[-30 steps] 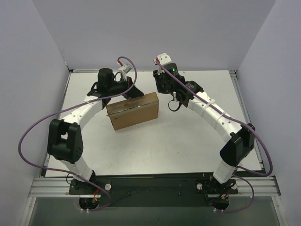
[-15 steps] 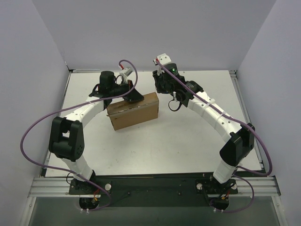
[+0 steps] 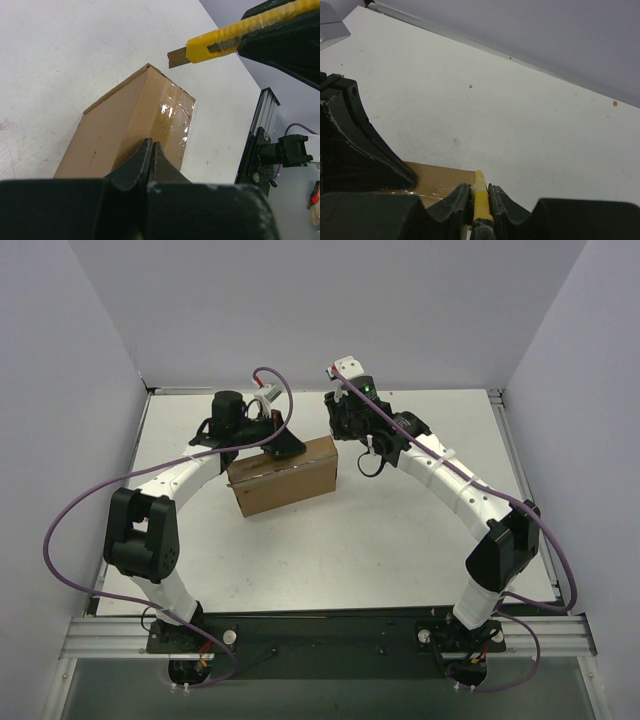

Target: Unpack the express box

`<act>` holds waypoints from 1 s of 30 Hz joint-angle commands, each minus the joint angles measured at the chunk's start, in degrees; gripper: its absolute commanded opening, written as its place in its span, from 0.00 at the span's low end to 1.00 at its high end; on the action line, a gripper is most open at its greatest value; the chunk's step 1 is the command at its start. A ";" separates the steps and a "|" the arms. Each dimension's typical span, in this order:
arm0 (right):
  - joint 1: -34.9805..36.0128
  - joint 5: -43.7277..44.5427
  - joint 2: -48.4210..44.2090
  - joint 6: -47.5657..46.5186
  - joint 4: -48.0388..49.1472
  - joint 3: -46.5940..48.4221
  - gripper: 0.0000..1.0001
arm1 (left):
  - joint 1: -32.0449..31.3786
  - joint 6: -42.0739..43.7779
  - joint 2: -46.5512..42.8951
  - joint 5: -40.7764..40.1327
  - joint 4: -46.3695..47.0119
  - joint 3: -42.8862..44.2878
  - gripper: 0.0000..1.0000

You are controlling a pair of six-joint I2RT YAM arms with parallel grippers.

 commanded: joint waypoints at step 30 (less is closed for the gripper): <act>1.62 6.04 1.60 5.20 -7.95 3.87 0.00 | -0.38 -0.66 1.13 -4.57 0.17 -1.06 0.00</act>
